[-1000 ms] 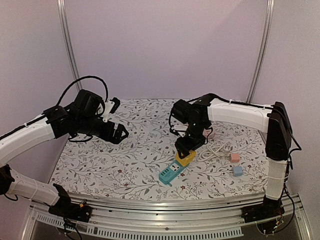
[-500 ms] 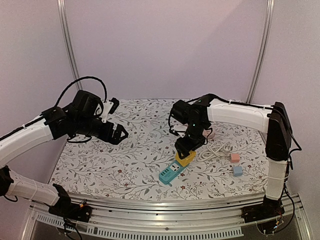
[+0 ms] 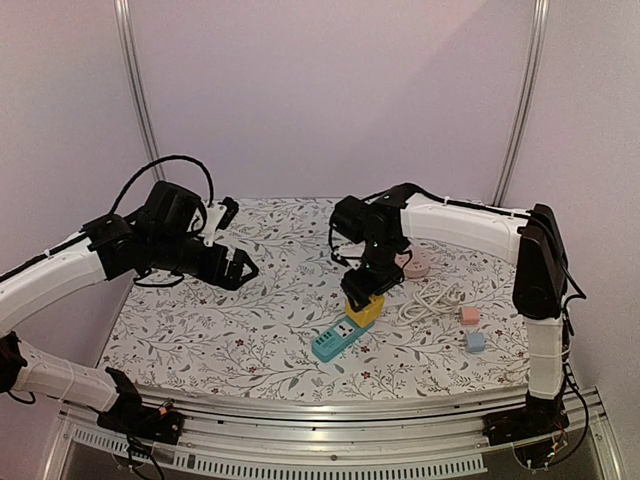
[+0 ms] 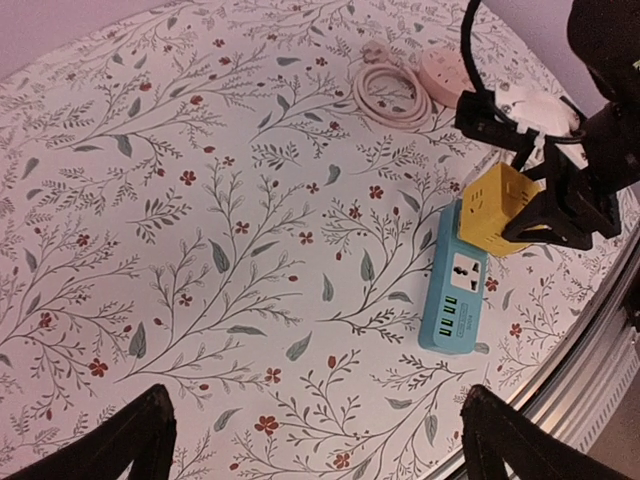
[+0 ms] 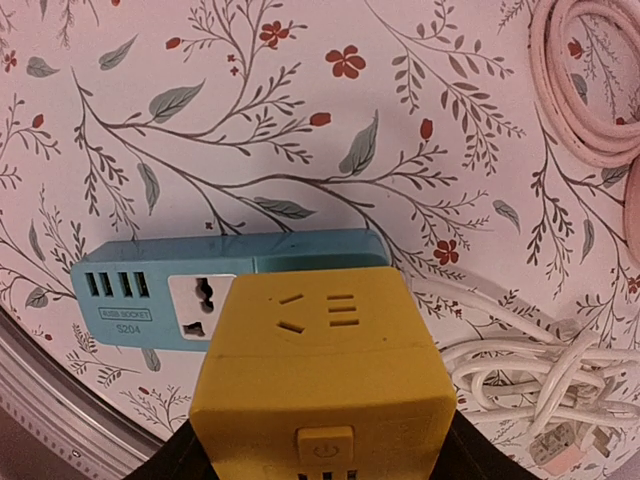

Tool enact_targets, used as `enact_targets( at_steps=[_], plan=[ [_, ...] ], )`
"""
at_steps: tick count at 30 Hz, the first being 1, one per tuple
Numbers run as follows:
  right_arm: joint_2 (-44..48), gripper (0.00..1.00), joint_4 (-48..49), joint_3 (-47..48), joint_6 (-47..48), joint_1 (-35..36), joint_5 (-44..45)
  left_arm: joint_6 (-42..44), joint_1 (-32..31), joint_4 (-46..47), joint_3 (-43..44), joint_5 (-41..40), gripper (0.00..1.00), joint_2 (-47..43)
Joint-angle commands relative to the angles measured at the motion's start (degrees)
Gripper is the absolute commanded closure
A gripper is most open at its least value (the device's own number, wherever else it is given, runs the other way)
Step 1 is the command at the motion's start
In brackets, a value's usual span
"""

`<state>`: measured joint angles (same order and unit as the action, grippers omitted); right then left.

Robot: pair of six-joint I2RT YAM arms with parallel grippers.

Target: Insert the plug

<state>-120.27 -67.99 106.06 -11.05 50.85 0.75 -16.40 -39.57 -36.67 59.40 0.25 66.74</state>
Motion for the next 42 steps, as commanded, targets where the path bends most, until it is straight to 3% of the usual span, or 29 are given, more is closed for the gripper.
enact_targets(
  at_steps=[1,14,23,42],
  plan=[
    [-1.97,1.00,2.59,-4.95,0.32,0.38,0.22,-1.00,0.90,0.72,0.13,1.62,0.01,-0.57],
    [5.48,1.00,0.50,-13.11,-2.77,0.82,-2.80,-0.60,0.49,1.11,0.28,7.41,0.01,1.54],
    [9.90,1.00,-0.36,-16.10,-4.38,0.91,-4.16,-1.07,-3.62,4.17,0.38,10.58,0.01,3.80],
    [4.26,1.00,-2.60,-11.90,-6.37,1.19,-3.83,-0.66,-8.34,3.88,1.24,6.92,0.01,6.74]
  ],
)
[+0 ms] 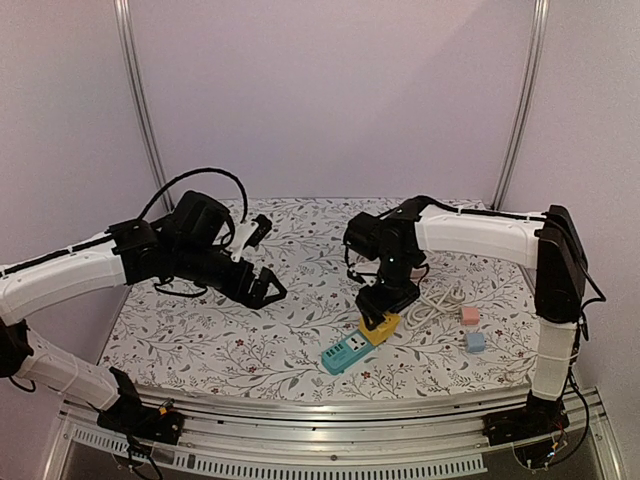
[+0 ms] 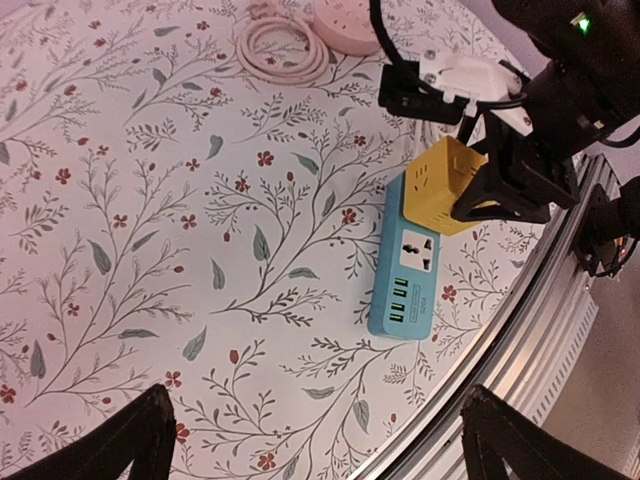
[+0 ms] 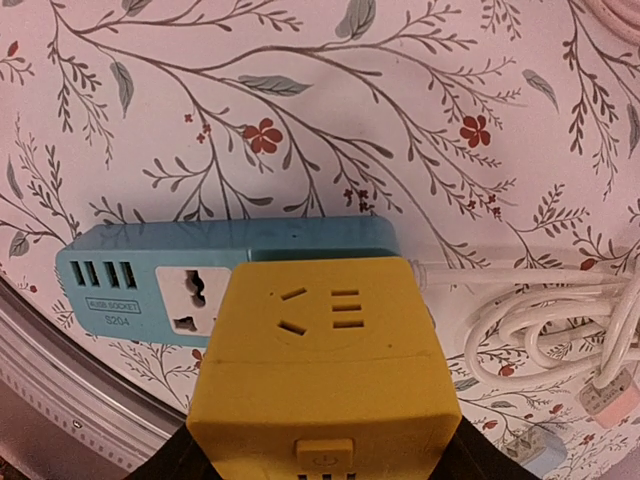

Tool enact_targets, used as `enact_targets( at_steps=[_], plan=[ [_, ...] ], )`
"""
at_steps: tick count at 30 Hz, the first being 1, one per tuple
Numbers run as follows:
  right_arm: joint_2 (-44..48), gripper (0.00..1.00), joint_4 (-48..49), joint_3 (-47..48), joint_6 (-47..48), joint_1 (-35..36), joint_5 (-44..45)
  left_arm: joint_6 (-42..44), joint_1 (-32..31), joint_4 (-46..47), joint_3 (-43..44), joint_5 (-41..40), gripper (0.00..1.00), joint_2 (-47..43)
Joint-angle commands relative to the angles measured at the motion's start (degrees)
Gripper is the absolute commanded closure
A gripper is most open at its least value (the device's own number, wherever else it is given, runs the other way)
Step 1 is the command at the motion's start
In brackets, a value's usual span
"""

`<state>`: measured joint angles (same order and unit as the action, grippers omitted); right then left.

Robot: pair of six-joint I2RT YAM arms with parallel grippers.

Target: Insert the plug

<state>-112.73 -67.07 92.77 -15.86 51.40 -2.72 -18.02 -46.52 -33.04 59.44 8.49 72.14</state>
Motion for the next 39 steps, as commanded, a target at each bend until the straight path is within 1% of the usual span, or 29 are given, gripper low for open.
enact_targets(
  at_steps=[1,13,21,32,39],
  plan=[
    [-3.64,1.00,-3.68,1.74,-1.69,0.72,-0.35,1.13,-1.64,0.15,1.27,-1.41,0.01,1.68],
    [-6.56,1.00,-5.06,3.76,-3.60,1.48,-0.66,2.52,-2.26,-0.05,2.70,-1.55,0.01,3.43],
    [-6.48,1.00,-6.08,4.73,-4.57,1.59,-0.82,2.78,-2.26,-0.29,2.79,-1.31,0.00,3.48],
    [-8.06,1.00,-8.80,6.41,-5.90,1.69,2.23,2.12,-2.90,-0.18,2.79,-1.85,0.00,4.48],
    [-10.58,1.00,-9.73,6.98,-7.23,2.89,2.37,1.62,-3.31,-0.19,2.37,-2.59,0.01,3.86]
  ],
)
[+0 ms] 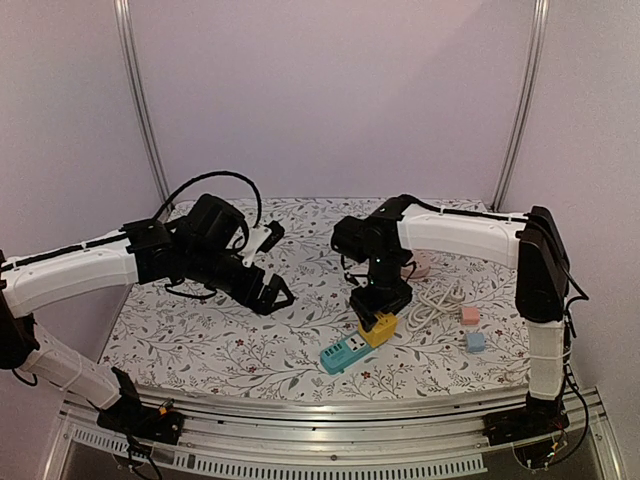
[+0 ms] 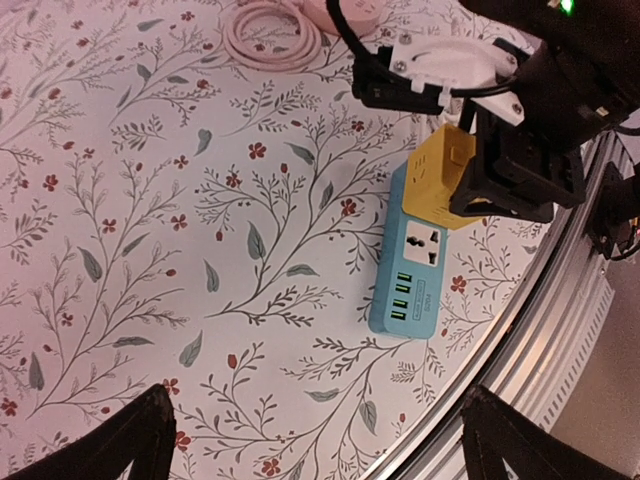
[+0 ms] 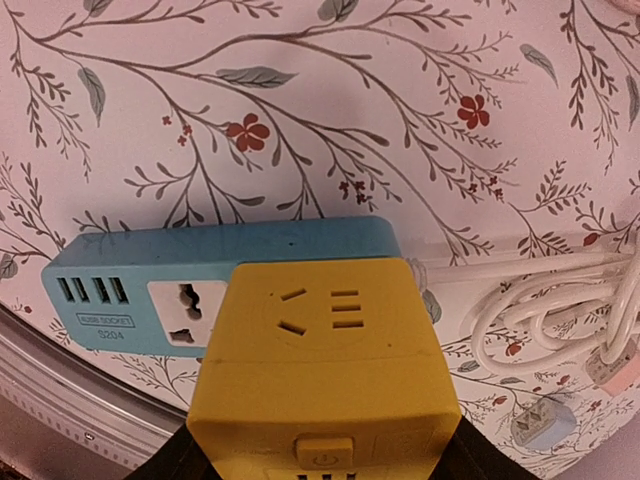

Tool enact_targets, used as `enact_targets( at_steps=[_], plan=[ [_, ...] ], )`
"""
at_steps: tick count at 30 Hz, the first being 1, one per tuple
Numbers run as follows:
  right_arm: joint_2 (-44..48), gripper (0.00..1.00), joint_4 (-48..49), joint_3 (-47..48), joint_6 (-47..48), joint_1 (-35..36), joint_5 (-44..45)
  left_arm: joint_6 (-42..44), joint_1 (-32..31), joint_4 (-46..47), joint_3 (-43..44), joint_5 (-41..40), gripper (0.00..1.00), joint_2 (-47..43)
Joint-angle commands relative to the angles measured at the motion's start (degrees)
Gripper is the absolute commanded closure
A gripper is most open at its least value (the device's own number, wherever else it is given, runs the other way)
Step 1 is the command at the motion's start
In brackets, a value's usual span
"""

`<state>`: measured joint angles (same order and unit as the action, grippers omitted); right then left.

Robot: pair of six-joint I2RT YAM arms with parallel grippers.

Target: Insert the plug

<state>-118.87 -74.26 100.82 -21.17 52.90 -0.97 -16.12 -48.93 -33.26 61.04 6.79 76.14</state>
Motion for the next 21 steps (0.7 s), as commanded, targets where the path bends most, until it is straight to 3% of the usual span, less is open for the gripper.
enact_targets(
  at_steps=[1,21],
  plan=[
    [-4.84,1.00,-2.61,-1.13,-2.23,1.57,0.68,-0.38,-0.91,0.03,0.63,-1.05,0.01,-0.26],
    [-5.89,1.00,7.19,-12.72,-2.75,2.52,-2.26,-1.98,-1.26,-1.94,0.05,-2.50,0.01,-2.83]
  ],
)
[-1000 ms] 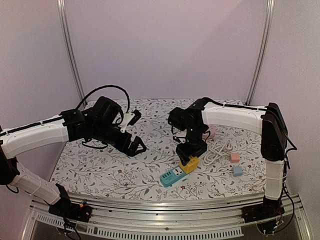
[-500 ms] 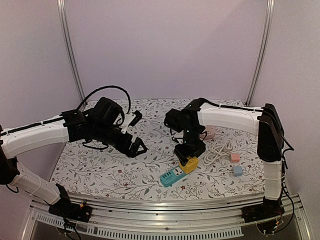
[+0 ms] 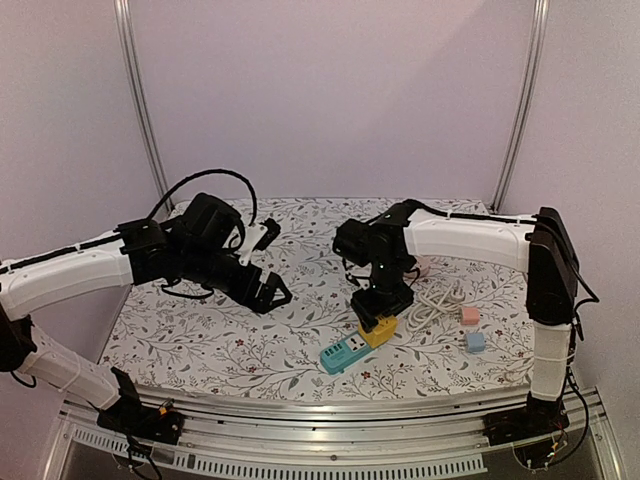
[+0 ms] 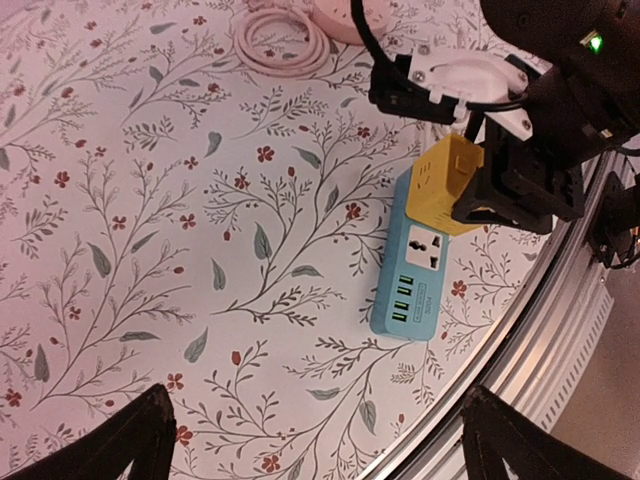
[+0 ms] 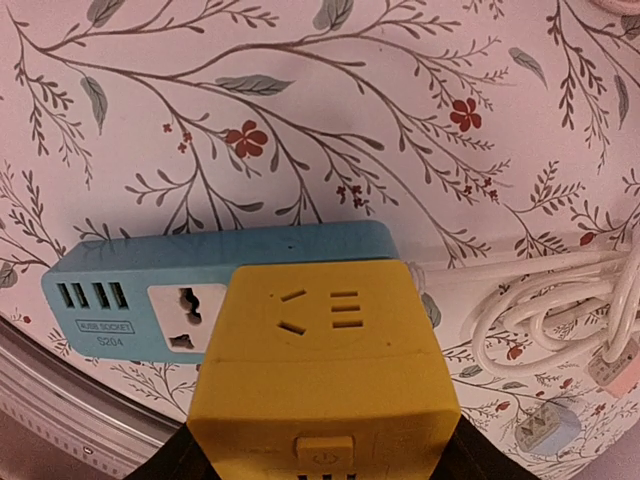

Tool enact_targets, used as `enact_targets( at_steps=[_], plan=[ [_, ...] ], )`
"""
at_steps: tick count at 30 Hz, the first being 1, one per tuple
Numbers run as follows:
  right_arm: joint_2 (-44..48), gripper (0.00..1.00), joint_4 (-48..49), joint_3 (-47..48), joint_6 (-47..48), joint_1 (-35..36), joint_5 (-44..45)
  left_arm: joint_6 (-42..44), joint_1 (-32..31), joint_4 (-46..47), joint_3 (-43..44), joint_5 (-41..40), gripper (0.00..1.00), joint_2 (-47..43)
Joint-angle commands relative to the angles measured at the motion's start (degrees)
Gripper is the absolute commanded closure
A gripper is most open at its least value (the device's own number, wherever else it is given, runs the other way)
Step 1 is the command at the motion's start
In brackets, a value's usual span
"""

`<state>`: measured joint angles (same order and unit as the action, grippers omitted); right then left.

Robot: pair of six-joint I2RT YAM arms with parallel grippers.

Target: Insert the plug

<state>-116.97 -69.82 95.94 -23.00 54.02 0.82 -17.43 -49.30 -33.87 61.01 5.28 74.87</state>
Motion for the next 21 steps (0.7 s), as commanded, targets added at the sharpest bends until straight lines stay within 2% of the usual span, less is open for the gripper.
enact_targets(
  at_steps=[1,6,14,21],
  plan=[
    [-7.87,1.00,3.38,-8.60,-1.11,1.36,-4.40,-0.77,-0.96,-1.45,0.07,-1.08,0.01,-1.72],
    [-8.55,1.00,5.79,-11.89,-1.05,1.45,-5.41,-1.76,-1.15,-1.94,-0.27,-1.73,0.01,-2.72],
    [-12.71,1.00,2.01,-7.67,-0.79,1.46,-1.18,-2.66,-1.81,-2.07,-0.21,-2.87,0.01,-2.97],
    [-13.67,1.00,1.02,-8.22,-0.33,2.90,2.70,-3.11,-2.20,-1.68,-0.29,-3.98,0.00,-3.08]
  ],
)
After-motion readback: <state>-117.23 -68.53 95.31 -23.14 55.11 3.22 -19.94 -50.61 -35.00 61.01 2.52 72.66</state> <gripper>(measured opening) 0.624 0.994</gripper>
